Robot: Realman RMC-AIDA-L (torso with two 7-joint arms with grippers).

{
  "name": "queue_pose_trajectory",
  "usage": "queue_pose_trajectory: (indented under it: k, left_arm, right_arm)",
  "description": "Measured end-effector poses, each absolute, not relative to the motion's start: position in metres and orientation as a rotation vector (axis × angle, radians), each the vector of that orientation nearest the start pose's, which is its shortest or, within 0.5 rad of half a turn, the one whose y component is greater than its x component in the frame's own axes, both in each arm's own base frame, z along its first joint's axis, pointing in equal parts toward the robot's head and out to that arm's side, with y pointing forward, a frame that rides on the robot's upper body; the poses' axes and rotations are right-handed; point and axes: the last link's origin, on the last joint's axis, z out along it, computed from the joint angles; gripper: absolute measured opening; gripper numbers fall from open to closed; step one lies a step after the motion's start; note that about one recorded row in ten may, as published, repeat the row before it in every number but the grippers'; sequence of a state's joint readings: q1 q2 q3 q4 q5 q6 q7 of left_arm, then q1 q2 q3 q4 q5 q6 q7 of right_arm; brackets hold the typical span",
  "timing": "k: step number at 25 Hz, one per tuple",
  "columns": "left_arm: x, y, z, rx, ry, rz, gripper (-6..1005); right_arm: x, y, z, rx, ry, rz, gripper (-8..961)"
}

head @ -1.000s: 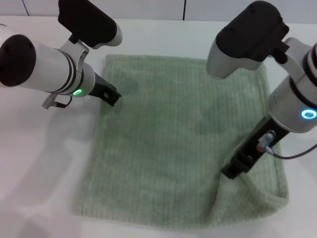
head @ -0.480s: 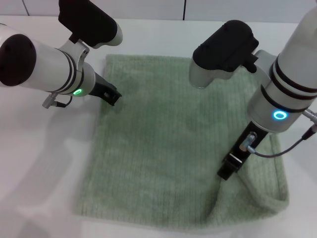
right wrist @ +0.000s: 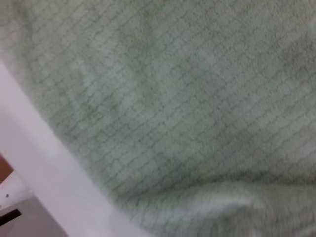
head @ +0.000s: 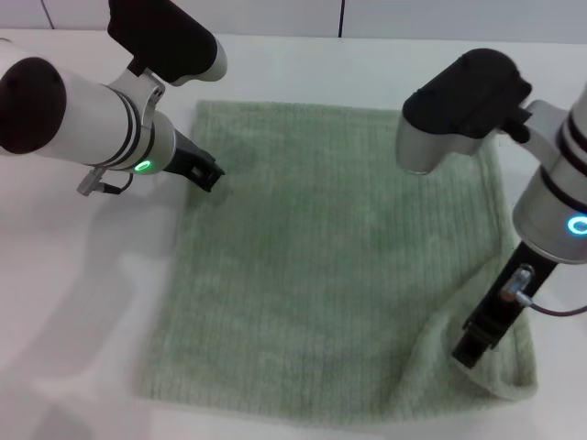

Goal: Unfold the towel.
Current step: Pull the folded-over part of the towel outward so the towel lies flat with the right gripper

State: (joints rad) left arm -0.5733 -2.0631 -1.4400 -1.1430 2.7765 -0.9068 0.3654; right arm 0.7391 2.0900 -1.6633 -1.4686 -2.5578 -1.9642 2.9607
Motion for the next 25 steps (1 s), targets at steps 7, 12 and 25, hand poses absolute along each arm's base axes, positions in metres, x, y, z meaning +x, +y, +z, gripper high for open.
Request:
queue_pose_trajectory:
  k: [7, 12, 25]
  left_arm:
    - [-0.199, 0.397, -0.048, -2.306, -0.657, 0.372, -1]
    - [-0.198, 0.397, -0.049, -2.311, -0.651, 0.374, -1]
    - [-0.199, 0.397, -0.049, -2.309, -0.657, 0.376, 0]
  right_arm:
    - [0.115, 0.300, -0.022, -2.628, 0.988, -0.829, 572]
    - [0.124, 0.313, -0.044, -2.629, 0.954, -0.830, 576]
    - [0.134, 0.298, -0.047, -2.610, 0.979, -1.095, 588]
